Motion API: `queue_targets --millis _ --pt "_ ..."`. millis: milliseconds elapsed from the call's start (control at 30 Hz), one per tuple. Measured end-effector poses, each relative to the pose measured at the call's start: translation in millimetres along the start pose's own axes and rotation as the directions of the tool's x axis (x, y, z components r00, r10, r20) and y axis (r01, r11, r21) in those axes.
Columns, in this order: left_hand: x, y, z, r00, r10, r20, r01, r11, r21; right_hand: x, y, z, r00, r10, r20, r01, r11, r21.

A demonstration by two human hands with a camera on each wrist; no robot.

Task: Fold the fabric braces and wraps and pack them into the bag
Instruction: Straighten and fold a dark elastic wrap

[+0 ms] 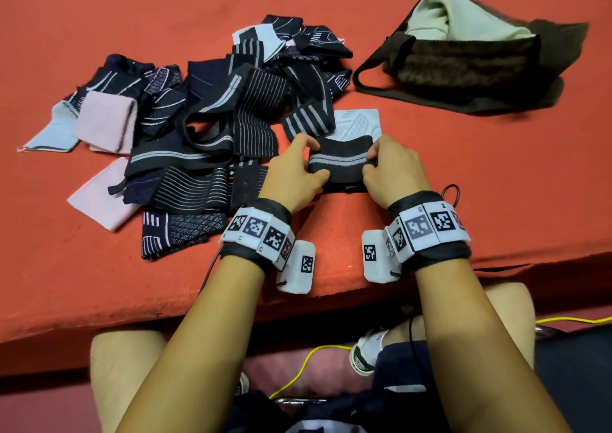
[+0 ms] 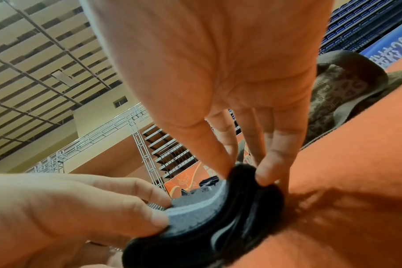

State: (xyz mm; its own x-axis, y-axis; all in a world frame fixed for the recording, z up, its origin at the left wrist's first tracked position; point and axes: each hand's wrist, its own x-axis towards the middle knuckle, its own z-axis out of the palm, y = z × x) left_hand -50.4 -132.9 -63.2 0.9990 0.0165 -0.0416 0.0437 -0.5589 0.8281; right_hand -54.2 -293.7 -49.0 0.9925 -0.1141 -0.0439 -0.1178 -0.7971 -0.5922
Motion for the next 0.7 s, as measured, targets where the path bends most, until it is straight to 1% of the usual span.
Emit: queue_targets --millis 100,200,333,400,467,600,700 --pt "5.5 5.3 3.4 1.000 0.002 0.012 -0.003 0.999 0.050 7.1 -1.5 -2.4 1.000 -0.002 0.015 0.003 1.000 -0.028" --pt "8.3 5.5 5.2 1.000 -0.006 0.029 0.004 0.997 0.078 10.9 -0.7 -3.7 0.999 0.032 0.033 -0.030 0.999 -0.045" --pt "6.7 4.3 0.6 0.995 -0.053 0.079 0.045 0.994 0.101 11.4 -1.1 -2.5 0.995 0.064 0.079 -0.057 0.995 -0.082" --pt "3.9 3.3 -3.5 0.995 -0.029 0.096 0.012 0.986 0.169 11.2 -2.6 -2.3 0.994 0.053 0.095 -0.041 0.992 -0.123" --pt "0.4 1.8 -9.7 0.994 -0.003 0.105 -0.017 0.981 0.192 10.1 -5.9 -3.2 0.995 0.028 0.094 -0.010 0.984 -0.177" --pt "-6.5 -5.6 -32.4 0.996 -0.023 0.085 0.004 0.977 0.215 2.7 -26.3 -8.6 0.998 -0.057 0.036 0.063 0.970 -0.233" --pt "-15.0 -17.8 -61.4 0.999 -0.026 0.027 0.019 0.970 0.242 -9.1 -56.5 -1.4 0.984 -0.160 0.082 0.175 0.956 -0.237"
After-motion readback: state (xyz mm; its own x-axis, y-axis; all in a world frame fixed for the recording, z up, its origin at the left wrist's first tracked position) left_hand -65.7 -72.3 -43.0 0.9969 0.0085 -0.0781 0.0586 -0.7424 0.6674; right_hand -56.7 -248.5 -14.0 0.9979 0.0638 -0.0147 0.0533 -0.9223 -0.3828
